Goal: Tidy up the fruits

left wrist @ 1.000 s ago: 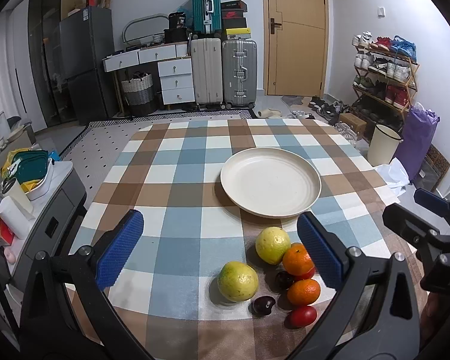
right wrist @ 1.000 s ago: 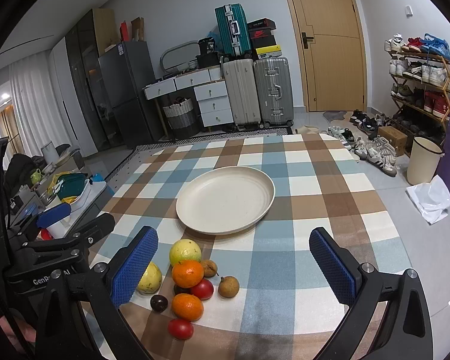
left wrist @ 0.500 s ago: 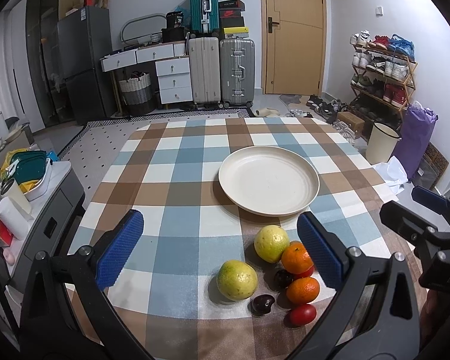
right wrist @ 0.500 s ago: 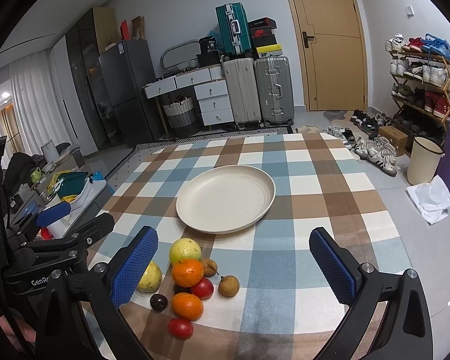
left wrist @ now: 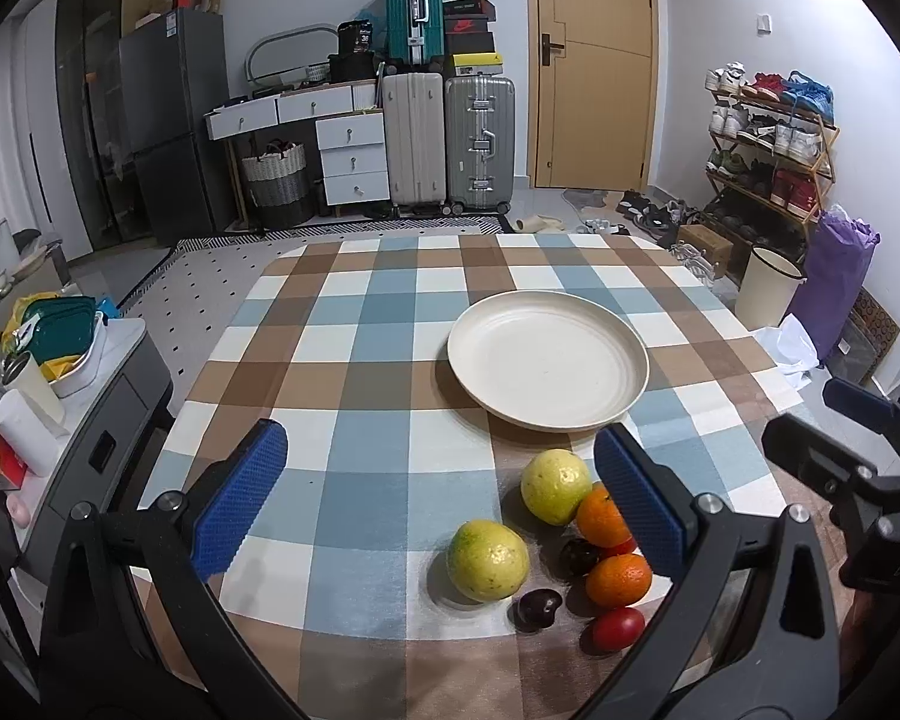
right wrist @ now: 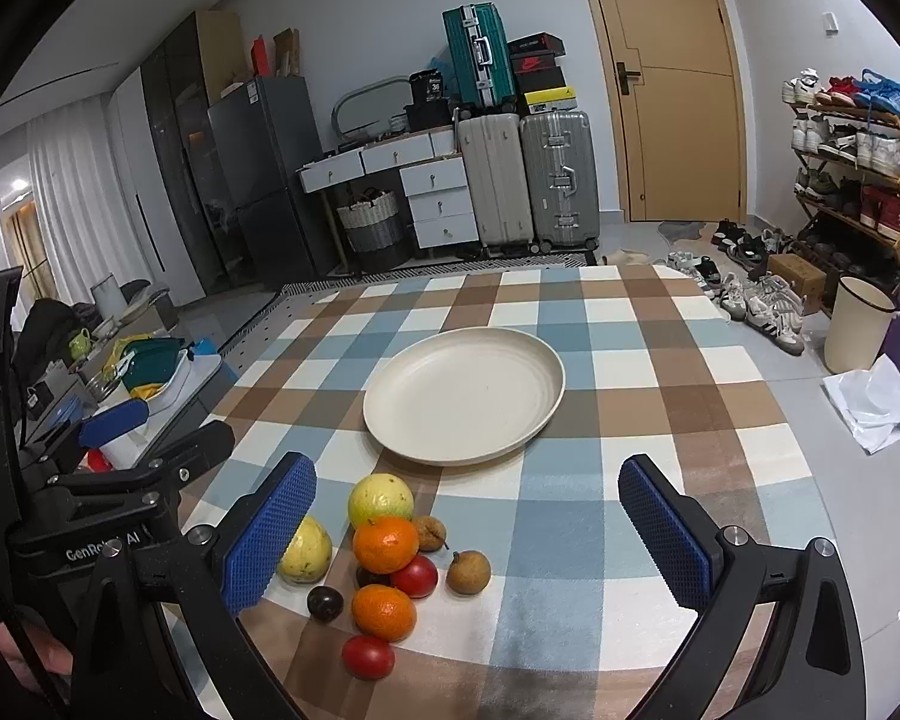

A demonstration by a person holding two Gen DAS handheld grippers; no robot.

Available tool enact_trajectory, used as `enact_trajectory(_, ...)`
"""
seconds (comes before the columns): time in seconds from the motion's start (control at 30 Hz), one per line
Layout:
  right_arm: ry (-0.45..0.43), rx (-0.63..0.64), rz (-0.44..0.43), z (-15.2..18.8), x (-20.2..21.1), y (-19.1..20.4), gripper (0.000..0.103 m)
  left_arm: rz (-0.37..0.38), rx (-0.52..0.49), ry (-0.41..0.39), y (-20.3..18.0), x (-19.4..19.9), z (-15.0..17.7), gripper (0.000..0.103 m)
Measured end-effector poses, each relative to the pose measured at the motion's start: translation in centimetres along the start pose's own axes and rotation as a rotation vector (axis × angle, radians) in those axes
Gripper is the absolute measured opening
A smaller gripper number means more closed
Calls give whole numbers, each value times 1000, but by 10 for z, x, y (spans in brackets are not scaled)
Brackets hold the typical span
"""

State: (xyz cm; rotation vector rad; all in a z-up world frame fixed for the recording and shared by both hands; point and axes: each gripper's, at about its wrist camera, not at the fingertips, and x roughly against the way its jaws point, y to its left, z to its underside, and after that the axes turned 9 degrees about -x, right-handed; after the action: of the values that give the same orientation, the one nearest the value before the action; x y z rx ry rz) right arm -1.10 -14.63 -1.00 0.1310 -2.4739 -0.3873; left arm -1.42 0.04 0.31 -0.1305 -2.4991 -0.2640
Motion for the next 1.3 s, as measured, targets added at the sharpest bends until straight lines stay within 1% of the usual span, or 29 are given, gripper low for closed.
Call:
enact_trajectory(0.2, 58, 1, -9, 11, -13, -1, 103, -24, 19, 5, 12, -3, 5, 102)
enact_trajectory(0.37, 99, -3, -28, 29, -19, -2, 103, -25, 55, 19, 29, -6, 15, 102)
enact_trajectory(0.73, 214, -12, -58, 69, -43, 0, 103, -35, 77, 41, 41, -14, 26, 102)
enact_trajectory(1.17, 282, -67, -102, 83, -65, -1, 103, -39, 106, 69, 53, -28, 34, 102)
enact_trajectory(1.2, 284, -69, -100, 83, -65, -1, 102, -41, 106, 67, 52, -28, 34, 102)
enact_trajectory(1.3, 294, -73, -110, 83, -68, 0, 96, -41, 105, 67, 52, -29, 34, 102)
